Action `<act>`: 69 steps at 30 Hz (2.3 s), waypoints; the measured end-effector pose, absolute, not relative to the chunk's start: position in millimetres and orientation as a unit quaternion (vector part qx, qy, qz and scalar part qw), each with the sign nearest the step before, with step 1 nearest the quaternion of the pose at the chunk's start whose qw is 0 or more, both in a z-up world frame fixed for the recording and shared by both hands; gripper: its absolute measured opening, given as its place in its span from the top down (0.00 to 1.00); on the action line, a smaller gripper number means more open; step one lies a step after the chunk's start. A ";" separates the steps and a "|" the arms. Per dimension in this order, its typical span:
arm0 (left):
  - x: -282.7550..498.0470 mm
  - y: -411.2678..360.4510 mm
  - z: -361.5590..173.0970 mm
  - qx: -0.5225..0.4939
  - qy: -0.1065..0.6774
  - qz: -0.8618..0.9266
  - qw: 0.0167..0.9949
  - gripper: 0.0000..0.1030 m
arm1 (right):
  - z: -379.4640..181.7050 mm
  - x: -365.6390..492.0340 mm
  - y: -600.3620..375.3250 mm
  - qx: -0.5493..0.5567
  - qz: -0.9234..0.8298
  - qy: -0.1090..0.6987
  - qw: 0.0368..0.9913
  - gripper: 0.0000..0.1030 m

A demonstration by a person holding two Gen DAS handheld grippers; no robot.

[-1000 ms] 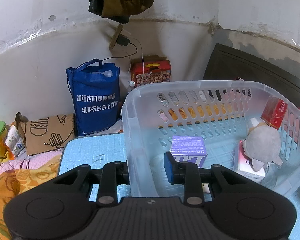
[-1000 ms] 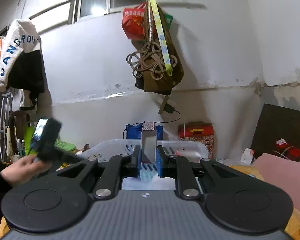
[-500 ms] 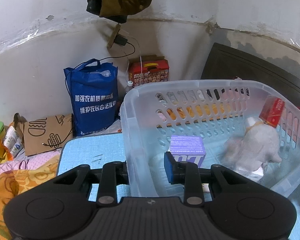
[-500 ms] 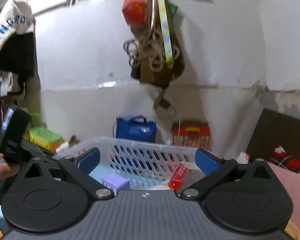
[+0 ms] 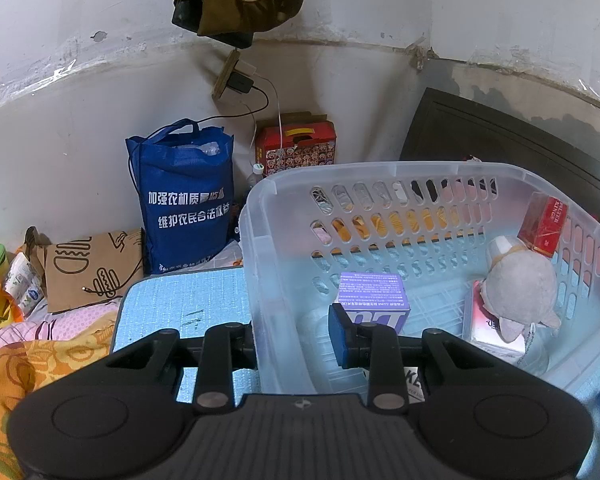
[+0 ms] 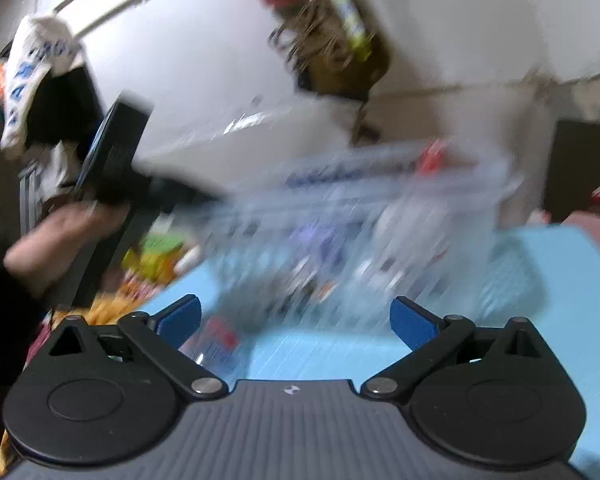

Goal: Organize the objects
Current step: 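Grasp the clear bottle with blue label by its cap with the right gripper, then carry the clear bottle over the basket and open the right gripper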

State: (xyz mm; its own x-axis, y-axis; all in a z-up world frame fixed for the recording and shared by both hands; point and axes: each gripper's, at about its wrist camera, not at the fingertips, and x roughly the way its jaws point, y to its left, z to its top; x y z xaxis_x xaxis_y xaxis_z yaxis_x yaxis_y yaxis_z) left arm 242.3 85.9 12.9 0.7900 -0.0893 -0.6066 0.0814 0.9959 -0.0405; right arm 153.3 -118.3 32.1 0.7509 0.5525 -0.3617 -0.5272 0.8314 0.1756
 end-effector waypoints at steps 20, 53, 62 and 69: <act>242.7 86.4 13.3 -0.006 0.321 -0.045 0.946 0.67 | -2.1 160.2 -47.9 -0.040 0.320 0.257 0.911 0.47; 244.4 87.9 15.2 -0.007 0.321 -0.045 0.946 0.66 | 91.4 114.2 -162.1 0.037 0.274 0.119 0.954 0.58; 243.8 86.8 14.9 -0.005 0.325 -0.045 0.945 0.66 | 127.6 163.6 -153.2 0.016 0.268 0.108 0.957 0.58; 244.0 85.6 15.8 0.001 0.329 -0.043 0.943 0.66 | 131.2 224.4 -126.8 -0.005 0.261 0.162 0.952 0.58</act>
